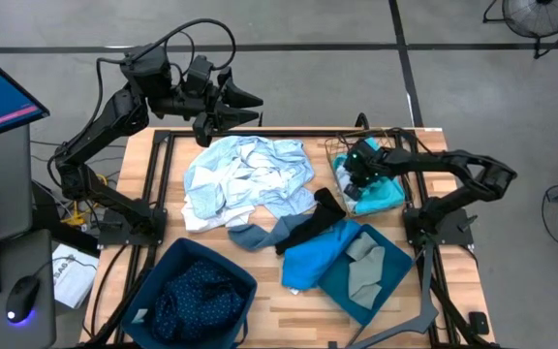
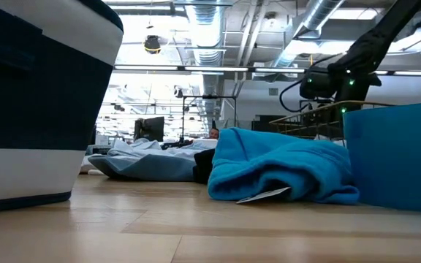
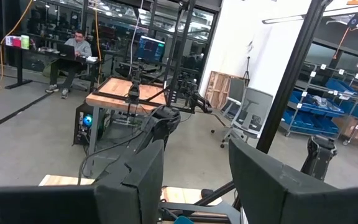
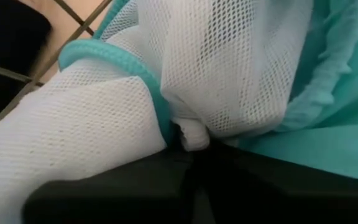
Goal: Pick & Place Cloths
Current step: Put the light shorts into the wire basket, then put the blue shorts into the wire basket
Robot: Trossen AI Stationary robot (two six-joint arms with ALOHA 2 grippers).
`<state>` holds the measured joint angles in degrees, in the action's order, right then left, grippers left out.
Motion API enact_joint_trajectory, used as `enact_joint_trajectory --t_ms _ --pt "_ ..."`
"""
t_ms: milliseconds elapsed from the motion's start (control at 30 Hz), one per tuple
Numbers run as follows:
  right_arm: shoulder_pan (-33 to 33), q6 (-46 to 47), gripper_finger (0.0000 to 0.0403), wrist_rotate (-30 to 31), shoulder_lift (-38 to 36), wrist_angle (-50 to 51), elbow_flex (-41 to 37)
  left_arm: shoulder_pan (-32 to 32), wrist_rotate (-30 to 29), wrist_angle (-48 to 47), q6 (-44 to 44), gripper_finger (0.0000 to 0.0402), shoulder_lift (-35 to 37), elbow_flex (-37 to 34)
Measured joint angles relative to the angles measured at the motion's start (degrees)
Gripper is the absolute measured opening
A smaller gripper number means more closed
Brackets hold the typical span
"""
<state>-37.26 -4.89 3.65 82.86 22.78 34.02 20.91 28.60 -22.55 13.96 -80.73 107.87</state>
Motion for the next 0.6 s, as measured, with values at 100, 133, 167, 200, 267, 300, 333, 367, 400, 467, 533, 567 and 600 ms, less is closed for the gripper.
enact_joint_trajectory --t_ms 100,133,167,200,267,300,333,367,400,467,533,567,600 --pt "-0.01 -0.16 0.0061 2.03 -4.39 4.77 2.32 0.0 0.01 -0.02 0.02 0.0163 0.0 0.0" --pt "-0.16 -0.35 0.0074 2.71 -5.69 4.9 3.56 0.0 0.0 -0.02 0.07 0.0163 0.0 0.0" --pt "-0.26 -0.3 0.0088 3.04 -6.95 4.93 4.57 -0.02 0.01 -0.02 0.22 0.0163 0.0 0.0" --pt "-0.41 -0.28 0.0103 3.16 -8.17 5.84 5.36 -0.02 0.02 -0.03 0.29 0.0163 0.0 0.0" --pt "-0.85 -0.71 0.0133 2.86 -9.76 8.56 6.67 -0.02 0.02 -0.29 0.35 0.0163 0.0 0.0" --pt "-0.91 -1.05 0.0149 2.84 -10.51 9.74 7.43 -0.02 0.02 -0.63 0.4 0.0163 0.0 0.0" --pt "-0.94 -1.07 0.0163 2.86 -11.26 10.88 8.36 -0.02 0.02 -0.79 0.44 0.0163 0.0 0.0" --pt "-0.96 -1.09 0.0177 2.86 -11.93 11.76 9.19 -0.02 0.0 -1.06 0.44 0.0163 0.01 0.0" --pt "-0.96 -1.09 0.0189 2.86 -12.59 12.8 9.92 -0.02 0.02 -1.34 0.43 0.0163 0.0 0.0" --pt "-0.93 -1.09 0.0209 2.72 -13.81 15.28 11.4 -0.02 0.01 -2.34 0.14 0.0163 0.02 0.0" --pt "-0.92 -1.07 0.0225 2.55 -15.2 16.95 13.37 -0.02 0.0 -3.51 -0.03 0.0163 0.02 0.0" --pt "-0.92 -1.05 0.023 2.55 -15.93 18.05 14.37 -0.02 0.0 -4.07 -0.04 0.0163 0.02 0.0" --pt "-0.92 -0.59 0.0234 2.55 -16.7 19.04 15.53 -0.02 -0.02 -4.93 -0.11 0.0163 0.02 0.0"
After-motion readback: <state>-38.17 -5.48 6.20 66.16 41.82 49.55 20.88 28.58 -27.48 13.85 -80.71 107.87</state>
